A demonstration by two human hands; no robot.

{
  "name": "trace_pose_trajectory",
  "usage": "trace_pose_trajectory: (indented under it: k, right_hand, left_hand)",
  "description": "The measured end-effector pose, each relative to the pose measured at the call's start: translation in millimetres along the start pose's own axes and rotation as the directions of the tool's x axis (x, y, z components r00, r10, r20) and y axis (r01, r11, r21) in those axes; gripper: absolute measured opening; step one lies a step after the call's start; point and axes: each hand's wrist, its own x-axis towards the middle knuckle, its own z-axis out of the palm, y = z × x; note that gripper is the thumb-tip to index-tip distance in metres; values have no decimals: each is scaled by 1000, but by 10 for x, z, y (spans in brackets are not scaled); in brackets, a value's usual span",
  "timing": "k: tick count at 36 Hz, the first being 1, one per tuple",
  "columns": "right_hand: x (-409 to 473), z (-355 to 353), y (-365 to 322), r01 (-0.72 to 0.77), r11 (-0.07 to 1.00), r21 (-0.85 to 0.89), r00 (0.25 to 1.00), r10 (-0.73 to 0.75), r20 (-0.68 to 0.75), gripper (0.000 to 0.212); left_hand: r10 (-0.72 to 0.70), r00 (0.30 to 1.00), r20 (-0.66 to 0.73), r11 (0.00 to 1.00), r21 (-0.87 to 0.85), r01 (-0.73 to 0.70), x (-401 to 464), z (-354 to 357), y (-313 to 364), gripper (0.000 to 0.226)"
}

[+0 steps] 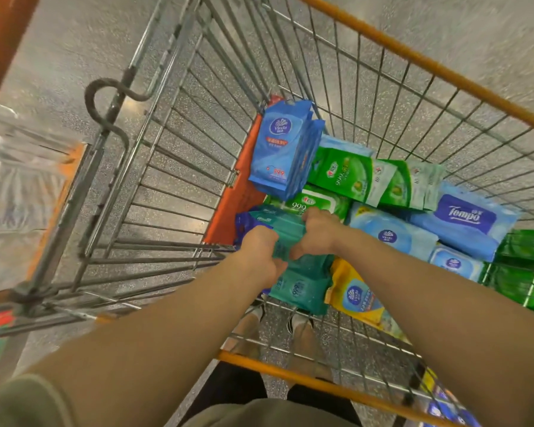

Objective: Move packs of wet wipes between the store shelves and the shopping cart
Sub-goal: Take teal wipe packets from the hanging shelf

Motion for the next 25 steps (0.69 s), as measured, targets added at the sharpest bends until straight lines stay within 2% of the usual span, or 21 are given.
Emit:
trace_pose_trajectory:
  k: [3, 6, 8, 12, 14, 18, 21, 23, 25]
  right_hand:
    - [-26, -2, -36, -18, 998, -65, 999, 20, 33, 121]
    - [-56, -11, -100, -12, 997, -70, 998, 16, 61, 112]
    - [-58, -6, -126, 41, 999, 0, 996, -41, 77, 96]
    - [-276, -84, -156, 35, 990, 136, 998, -41, 43, 43]
    - [-468, -162, -134, 20, 980, 197, 1000, -23, 15, 33]
    - [-914, -293, -15, -66, 925, 375, 998, 70, 2, 41]
    - [-1257, -310, 115, -108, 796, 595, 994, 105, 39, 73]
    - [-1503, -303, 182, -87, 688, 720, 996, 82, 41, 85]
    - [-1809, -338, 163, -38, 567, 823, 999, 53, 10, 74]
  left_hand:
    - [-30, 999, 12, 998, -64, 30, 35, -20, 14, 13]
    - [-37, 999, 18, 992, -117, 39, 30, -48, 28, 11]
    - [-47, 996, 71, 987, -147, 57, 0, -52, 45, 9]
    - [-41, 983, 177, 989, -131, 65, -173, -66, 91, 16]
    - [-18, 982, 189, 998, -55, 29, -265, -128, 80, 21]
    - [151, 977, 147, 983, 82, -165, -410, -288, -26, 19]
    - [336, 926, 171, 934, 65, -351, -579, -395, -118, 10]
    - [470, 873, 133, 877, 45, -479, -676, -456, -182, 23]
    - [561, 819, 116, 817, 80, -571, -828, -492, -208, 53]
